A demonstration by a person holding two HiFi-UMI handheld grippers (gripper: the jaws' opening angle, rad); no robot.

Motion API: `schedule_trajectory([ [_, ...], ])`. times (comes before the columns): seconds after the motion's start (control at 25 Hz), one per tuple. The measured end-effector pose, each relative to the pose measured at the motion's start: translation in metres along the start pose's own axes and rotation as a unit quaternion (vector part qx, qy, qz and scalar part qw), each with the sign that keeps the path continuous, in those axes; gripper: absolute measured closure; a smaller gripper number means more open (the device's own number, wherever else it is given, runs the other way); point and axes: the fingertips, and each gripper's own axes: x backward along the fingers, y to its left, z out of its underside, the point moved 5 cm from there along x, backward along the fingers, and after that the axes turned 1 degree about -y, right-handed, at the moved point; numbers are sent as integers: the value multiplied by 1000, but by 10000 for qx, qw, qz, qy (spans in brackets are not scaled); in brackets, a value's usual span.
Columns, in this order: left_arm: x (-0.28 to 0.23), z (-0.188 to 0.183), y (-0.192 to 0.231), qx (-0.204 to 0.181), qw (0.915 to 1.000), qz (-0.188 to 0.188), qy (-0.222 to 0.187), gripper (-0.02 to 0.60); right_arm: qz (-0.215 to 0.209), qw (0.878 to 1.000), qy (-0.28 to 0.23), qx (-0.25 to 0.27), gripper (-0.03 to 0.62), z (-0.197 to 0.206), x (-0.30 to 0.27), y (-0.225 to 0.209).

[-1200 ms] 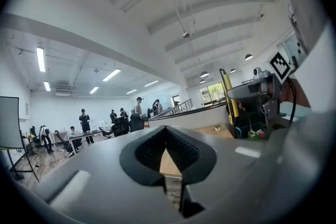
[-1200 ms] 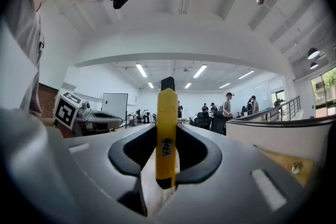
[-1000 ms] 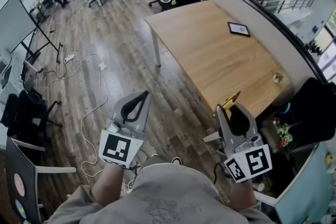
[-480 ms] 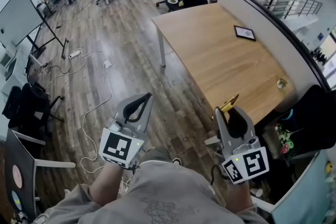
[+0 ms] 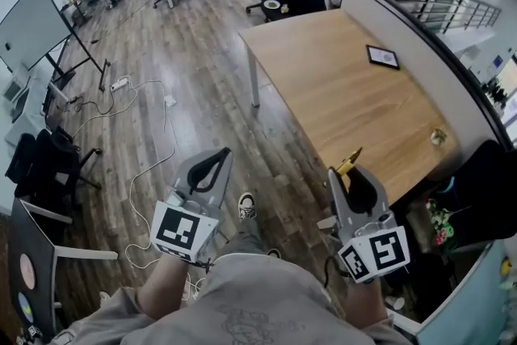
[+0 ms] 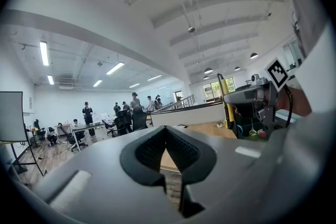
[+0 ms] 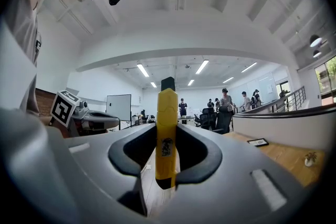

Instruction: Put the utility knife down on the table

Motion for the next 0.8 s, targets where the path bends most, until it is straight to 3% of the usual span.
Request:
schedule_trajectory([
  [0.36, -44, 14, 47, 145, 9999, -68, 52, 580, -52, 9996, 267, 67, 470, 10, -67, -21],
  [0.8, -129, 27, 155, 193, 9997, 13, 122, 580, 10, 9987, 481, 146, 470, 6, -204, -47],
])
